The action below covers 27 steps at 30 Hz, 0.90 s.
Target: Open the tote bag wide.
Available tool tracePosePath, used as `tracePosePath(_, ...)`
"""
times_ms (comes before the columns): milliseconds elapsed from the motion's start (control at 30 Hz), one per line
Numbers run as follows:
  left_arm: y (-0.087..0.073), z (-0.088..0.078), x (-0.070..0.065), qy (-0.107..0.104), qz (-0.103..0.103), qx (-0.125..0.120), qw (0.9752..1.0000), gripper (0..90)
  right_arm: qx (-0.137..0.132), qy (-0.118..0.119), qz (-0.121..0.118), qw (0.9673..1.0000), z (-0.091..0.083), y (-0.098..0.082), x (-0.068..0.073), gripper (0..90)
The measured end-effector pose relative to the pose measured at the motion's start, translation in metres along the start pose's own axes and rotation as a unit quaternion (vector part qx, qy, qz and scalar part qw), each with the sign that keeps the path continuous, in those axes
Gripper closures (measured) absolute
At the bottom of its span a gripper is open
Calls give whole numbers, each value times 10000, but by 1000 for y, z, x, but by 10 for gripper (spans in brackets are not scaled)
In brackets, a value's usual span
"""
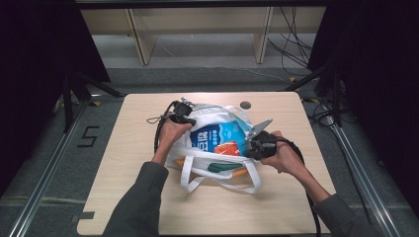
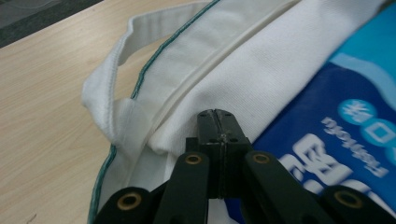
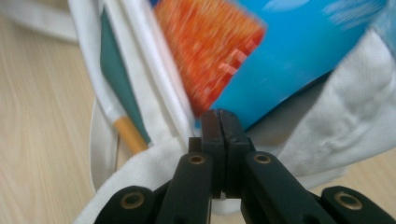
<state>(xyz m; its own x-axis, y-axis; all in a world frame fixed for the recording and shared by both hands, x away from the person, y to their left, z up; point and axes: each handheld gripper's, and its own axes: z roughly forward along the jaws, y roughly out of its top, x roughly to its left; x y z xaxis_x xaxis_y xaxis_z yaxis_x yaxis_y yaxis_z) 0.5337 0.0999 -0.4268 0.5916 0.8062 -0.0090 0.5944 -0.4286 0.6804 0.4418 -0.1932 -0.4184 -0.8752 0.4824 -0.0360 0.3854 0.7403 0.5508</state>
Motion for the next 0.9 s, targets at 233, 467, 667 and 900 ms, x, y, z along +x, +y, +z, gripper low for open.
tracePosePath(233, -15, -36, -6, -483, 9, -294, 9984, 869, -537, -520, 379, 9965, -13, 25, -27, 900)
tracePosePath(467, -51, -47, 14, -249, -77, -41, 9997, 873, -293, -1212, 542, 9907, 15, 24, -71, 900)
tracePosePath(667, -72, -39, 34, -426, -336, -240, 9982, 893, 127, -971, 1231, 9876, 45, -6, -99, 900)
tracePosePath(900, -71, -51, 25, -239, -251, -245, 9991, 889, 413, -1125, 1343, 9837, 42, 2, -90, 900)
